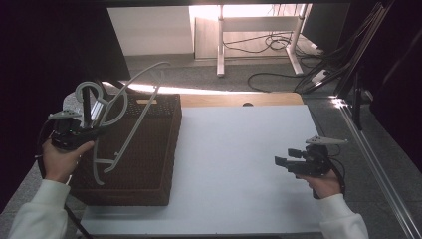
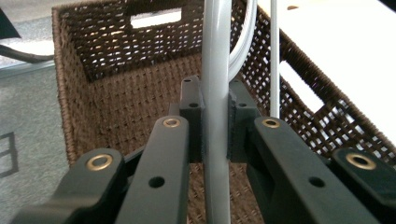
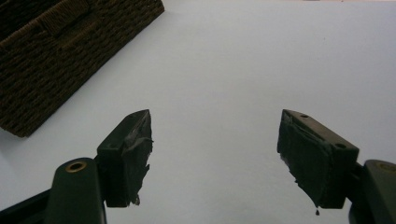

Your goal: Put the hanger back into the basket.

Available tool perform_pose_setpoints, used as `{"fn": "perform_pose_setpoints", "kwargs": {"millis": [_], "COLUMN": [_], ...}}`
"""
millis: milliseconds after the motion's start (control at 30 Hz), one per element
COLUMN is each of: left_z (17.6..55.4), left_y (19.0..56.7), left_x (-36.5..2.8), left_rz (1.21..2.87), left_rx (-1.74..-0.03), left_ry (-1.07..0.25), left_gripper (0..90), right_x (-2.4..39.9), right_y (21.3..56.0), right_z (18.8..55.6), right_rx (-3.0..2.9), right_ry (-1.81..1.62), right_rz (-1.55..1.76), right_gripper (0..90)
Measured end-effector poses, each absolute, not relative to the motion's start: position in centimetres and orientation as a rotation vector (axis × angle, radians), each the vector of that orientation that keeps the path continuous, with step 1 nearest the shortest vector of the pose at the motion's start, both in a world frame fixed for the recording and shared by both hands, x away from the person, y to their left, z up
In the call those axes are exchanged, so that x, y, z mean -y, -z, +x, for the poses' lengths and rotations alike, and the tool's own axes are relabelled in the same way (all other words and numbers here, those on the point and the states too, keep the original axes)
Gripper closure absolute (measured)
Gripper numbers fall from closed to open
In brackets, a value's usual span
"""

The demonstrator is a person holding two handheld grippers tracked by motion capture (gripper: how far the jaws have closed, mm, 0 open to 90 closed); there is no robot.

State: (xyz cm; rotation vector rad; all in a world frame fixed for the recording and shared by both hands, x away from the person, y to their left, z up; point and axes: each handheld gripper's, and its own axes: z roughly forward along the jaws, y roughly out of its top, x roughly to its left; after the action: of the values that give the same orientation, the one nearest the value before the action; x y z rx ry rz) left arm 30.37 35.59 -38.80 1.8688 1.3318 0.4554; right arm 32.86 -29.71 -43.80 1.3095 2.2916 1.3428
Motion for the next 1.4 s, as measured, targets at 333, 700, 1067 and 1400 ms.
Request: {"fn": "perform_pose_setpoints", "kwargs": {"millis": [333,700,1067,1400], "left_z": [30.3,30.6,30.6,29.7], "left_y": [40.5,42.2,42.5,41.6], "left_x": [-35.4,-34.4,-34.1,-31.6], "left_rz": [1.932,2.029,2.013,2.021], "left_rx": [-1.331,-1.341,-1.384,-1.284], "left_ry": [-0.432,-0.414,-0.449,-0.445], "left_gripper": [80.5,80.2,33.1,27.5], "right_x": [29.7,29.8,29.8,29.7], "right_y": [43.9,43.8,43.9,44.1], "right_z": [32.9,32.9,32.9,33.3], "right_rx": [-2.292,-2.289,-2.295,-2.303], "right_ry": [-1.337,-1.345,-1.344,-1.354], "right_rz": [1.311,1.309,1.303,1.304], "right_gripper": [27.0,26.8,26.5,26.4]}}
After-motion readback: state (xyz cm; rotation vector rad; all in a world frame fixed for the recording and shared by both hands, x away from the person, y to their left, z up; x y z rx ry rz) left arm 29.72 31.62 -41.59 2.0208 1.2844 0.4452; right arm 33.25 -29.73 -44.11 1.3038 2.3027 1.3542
